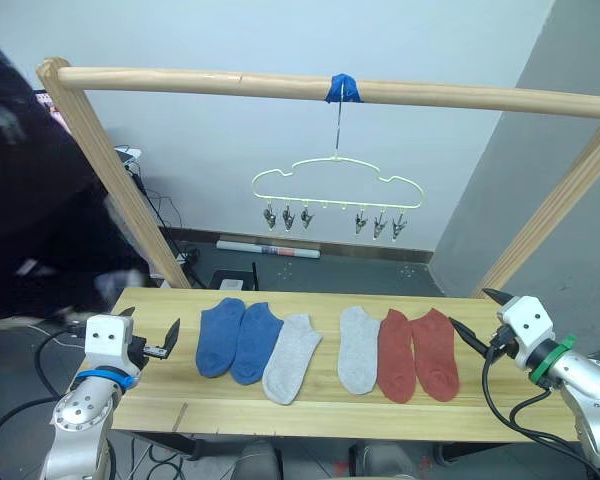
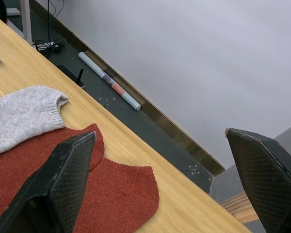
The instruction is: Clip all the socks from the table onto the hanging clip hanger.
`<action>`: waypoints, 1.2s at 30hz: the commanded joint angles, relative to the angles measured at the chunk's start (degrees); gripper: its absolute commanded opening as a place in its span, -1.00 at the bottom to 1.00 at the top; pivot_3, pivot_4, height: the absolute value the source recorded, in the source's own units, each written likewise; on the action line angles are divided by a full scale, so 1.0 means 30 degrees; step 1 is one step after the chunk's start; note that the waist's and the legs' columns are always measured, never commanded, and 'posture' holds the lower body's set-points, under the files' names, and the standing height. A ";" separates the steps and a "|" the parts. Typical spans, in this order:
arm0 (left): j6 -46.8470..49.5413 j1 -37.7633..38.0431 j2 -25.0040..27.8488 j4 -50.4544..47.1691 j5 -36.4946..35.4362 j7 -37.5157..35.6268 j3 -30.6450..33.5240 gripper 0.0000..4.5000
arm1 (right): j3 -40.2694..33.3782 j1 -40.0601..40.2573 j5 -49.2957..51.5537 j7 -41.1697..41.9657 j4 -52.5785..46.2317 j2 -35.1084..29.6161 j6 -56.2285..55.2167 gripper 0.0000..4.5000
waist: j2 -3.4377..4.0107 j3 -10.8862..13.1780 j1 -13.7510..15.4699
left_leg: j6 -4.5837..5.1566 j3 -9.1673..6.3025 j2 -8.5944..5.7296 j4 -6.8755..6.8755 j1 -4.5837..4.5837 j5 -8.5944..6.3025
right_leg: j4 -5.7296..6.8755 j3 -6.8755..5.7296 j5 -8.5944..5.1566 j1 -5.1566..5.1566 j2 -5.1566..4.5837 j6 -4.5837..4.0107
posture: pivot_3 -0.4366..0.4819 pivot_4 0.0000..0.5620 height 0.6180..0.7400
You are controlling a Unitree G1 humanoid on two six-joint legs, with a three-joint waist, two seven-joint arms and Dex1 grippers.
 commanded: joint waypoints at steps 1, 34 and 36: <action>-0.0328 -0.0106 0.0227 -0.0839 -0.0430 -0.0242 0.0508 1.00 | -0.0333 -0.0116 0.0233 0.0170 -0.0609 -0.0219 -0.0175 0.99 | 0.0000 0.0000 -0.0001 | 0.0000 0.0000 0.0000 0.0000 0.0000 0.0000 | 0.0000 0.0000 0.0000 0.0000 0.0000 0.0000 | -0.09 -0.78 0.87; 0.2006 -0.0355 0.1302 -0.3941 -0.2607 -0.3600 0.0942 1.00 | -0.0163 0.1217 0.1511 0.0624 -0.7086 -0.0318 0.3132 0.99 | 0.0067 0.1342 -0.0101 | 0.0000 -0.0018 0.0019 -0.0001 -0.0024 0.0000 | 0.0001 0.0009 -0.0014 -0.0026 -0.0004 -0.0033 | -0.26 -0.27 0.87; 0.2309 -0.0467 0.1156 -0.4518 -0.2749 -0.3400 0.1031 1.00 | 0.0148 0.0991 0.1828 0.0796 -0.8212 -0.0321 0.3745 0.99 | 0.0042 0.1722 -0.0130 | 0.0000 -0.0022 0.0019 -0.0003 -0.0051 0.0000 | 0.0000 0.0006 -0.0021 -0.0048 -0.0003 -0.0041 | -0.28 -0.20 0.87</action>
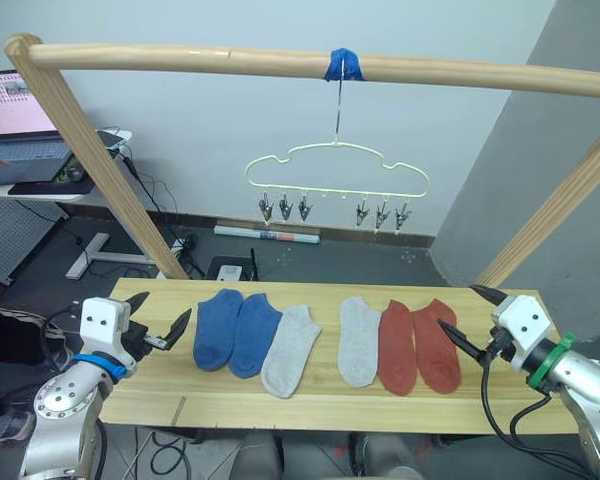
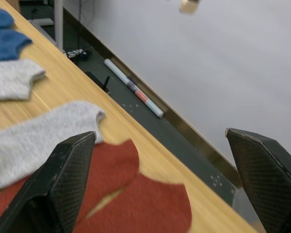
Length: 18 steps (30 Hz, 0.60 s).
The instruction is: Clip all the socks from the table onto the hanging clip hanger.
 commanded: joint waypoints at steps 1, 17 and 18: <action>0.0509 -0.0376 0.0041 -0.1706 -0.0453 0.0561 0.0649 1.00 | 0.0298 -0.0472 0.0931 0.0394 -0.2600 -0.0299 0.0989 0.99 | -0.0004 0.0360 -0.0020 | 0.0001 -0.0012 0.0002 0.0000 -0.0013 0.0000 | 0.0002 -0.0005 0.0000 -0.0006 0.0001 0.0000 | -0.31 -0.13 0.87; 0.4801 -0.3731 -0.0814 -0.6112 -0.2551 0.1219 -0.0752 0.05 | 0.2398 -0.3242 0.2379 0.2133 -0.5256 -0.0580 0.2374 1.00 | -0.0146 0.2080 -0.0042 | -0.0004 -0.0047 -0.0001 -0.0003 -0.0065 0.0000 | -0.0007 -0.0024 0.0031 -0.0038 0.0007 0.0123 | -0.35 0.10 0.87; 0.4776 -0.4109 -0.0818 -0.6021 -0.2444 0.1210 -0.0827 0.05 | 0.2468 -0.3394 0.2383 0.2241 -0.5152 -0.0579 0.2314 1.00 | -0.0145 0.2145 -0.0048 | -0.0004 -0.0044 -0.0001 -0.0004 -0.0065 0.0000 | -0.0007 -0.0021 0.0035 -0.0039 0.0008 0.0131 | -0.35 0.10 0.87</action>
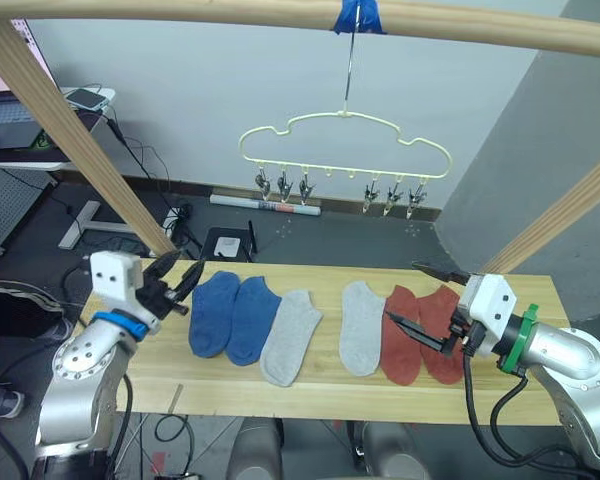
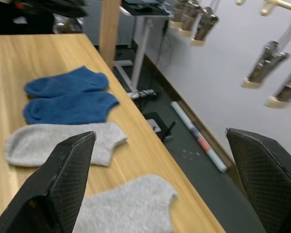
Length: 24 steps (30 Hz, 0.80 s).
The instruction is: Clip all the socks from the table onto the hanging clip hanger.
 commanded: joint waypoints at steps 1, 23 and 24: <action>-0.0060 -0.1086 0.0041 -0.0533 -0.0100 0.0025 -0.0115 0.05 | 0.0127 -0.0408 0.0396 0.0488 -0.0331 -0.0148 -0.0362 1.00 | 0.0001 0.0107 -0.0017 | 0.0000 0.0001 -0.0001 0.0000 -0.0001 0.0000 | -0.0001 0.0000 0.0001 -0.0002 0.0000 0.0002 | -0.35 0.11 0.87; -0.2446 -0.6045 -0.2103 0.2929 0.0836 -0.0188 -0.1861 0.05 | 0.2362 -0.3301 0.0823 -0.1227 -0.2429 0.1371 0.2750 1.00 | -0.0013 0.0545 -0.0487 | -0.0021 -0.0059 -0.0016 0.0009 -0.0358 -0.0001 | -0.0002 -0.0046 0.0016 -0.0322 0.0004 0.0092 | -0.44 0.20 0.87; -0.2583 -0.6194 -0.2222 0.3048 0.0864 -0.0162 -0.1884 0.05 | 0.2389 -0.3481 0.0954 -0.1279 -0.2575 0.1427 0.2952 1.00 | -0.0012 0.0549 -0.0489 | -0.0021 -0.0061 -0.0015 0.0010 -0.0358 -0.0001 | -0.0001 -0.0048 0.0016 -0.0322 0.0005 0.0092 | -0.45 0.20 0.87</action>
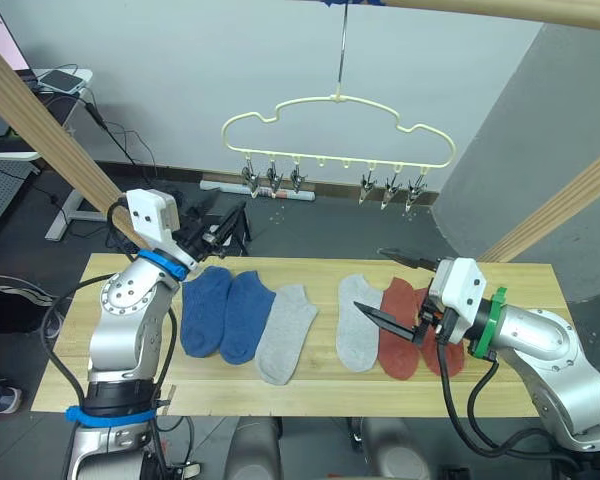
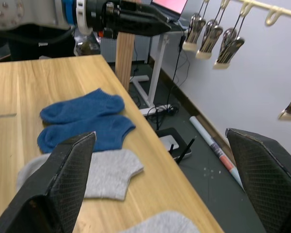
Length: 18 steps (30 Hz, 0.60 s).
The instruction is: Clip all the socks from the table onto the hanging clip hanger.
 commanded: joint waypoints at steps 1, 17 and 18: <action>-0.1017 -0.0690 -0.0395 0.0219 0.0304 0.0297 -0.0097 0.05 | 0.0143 -0.0622 0.0818 -0.0227 -0.1403 0.0212 0.0621 1.00 | -0.0002 0.0012 -0.0004 | 0.0000 -0.0006 0.0000 0.0000 0.0000 0.0000 | 0.0000 -0.0005 0.0000 0.0000 0.0001 0.0000 | -0.46 0.20 0.87; -0.1781 -0.3555 -0.1133 0.2807 0.0366 0.0290 -0.0176 0.05 | 0.0167 -0.1610 0.1127 -0.1119 -0.2129 0.0463 0.2183 1.00 | -0.0010 0.0092 -0.0073 | 0.0000 -0.0020 -0.0003 0.0000 -0.0034 0.0000 | -0.0011 -0.0021 -0.0001 -0.0013 0.0001 0.0002 | -0.52 0.22 0.87; -0.1728 -0.3751 -0.1136 0.2925 0.0298 0.0171 -0.0197 0.05 | 0.0159 -0.1627 0.1142 -0.1132 -0.2116 0.0480 0.2201 1.00 | -0.0015 0.0102 -0.0074 | 0.0000 -0.0025 -0.0003 0.0000 -0.0034 0.0000 | -0.0011 -0.0027 -0.0001 -0.0014 0.0002 0.0002 | -0.52 0.22 0.87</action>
